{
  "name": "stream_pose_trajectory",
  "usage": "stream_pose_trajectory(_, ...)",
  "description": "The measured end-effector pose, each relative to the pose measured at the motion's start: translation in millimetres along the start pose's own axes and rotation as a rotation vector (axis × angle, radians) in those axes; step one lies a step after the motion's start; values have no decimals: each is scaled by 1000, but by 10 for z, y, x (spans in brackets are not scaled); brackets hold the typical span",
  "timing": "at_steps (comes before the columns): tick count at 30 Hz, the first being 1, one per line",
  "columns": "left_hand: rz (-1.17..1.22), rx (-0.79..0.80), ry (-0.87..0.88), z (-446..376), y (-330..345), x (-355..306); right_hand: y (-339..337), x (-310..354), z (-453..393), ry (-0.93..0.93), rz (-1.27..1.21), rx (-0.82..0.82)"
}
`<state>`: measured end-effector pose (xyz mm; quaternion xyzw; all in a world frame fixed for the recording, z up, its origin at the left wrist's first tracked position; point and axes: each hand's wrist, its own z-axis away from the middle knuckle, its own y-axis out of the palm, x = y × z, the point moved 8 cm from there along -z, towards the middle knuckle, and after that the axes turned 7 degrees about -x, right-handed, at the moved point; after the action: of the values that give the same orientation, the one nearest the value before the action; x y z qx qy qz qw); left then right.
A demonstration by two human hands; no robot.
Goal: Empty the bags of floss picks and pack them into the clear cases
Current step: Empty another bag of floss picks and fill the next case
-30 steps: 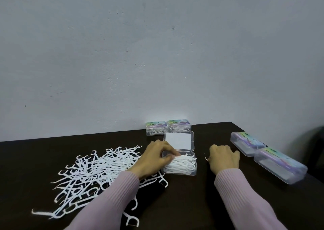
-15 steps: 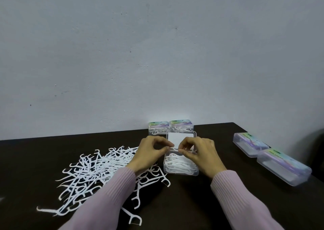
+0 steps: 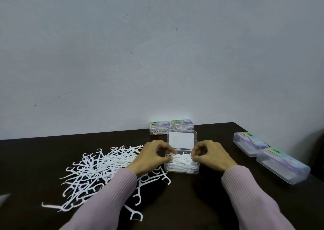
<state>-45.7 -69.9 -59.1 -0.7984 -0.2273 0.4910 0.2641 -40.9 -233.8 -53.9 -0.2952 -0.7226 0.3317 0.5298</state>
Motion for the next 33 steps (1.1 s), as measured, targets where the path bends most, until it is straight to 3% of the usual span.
stream_pose_trajectory(9, -99, -86, 63, 53, 34, -64, -12, 36, -1, -48, 64, -44)
stream_pose_trajectory(15, -14, -116, 72, 115, -39, -159, -30, 265, 39, -196, 10, -143)
stream_pose_trajectory(22, -107, -90, 59, 354, -267, -158, 67, 578, 125, -365, 14, -180)
stream_pose_trajectory(26, -229, -104, 7, 595, -572, -14, 305, 840, 244, -464, 37, -102)
stream_pose_trajectory(33, -331, -134, -151, 1055, -1115, 411, 852, 1215, 333, -540, 306, 38)
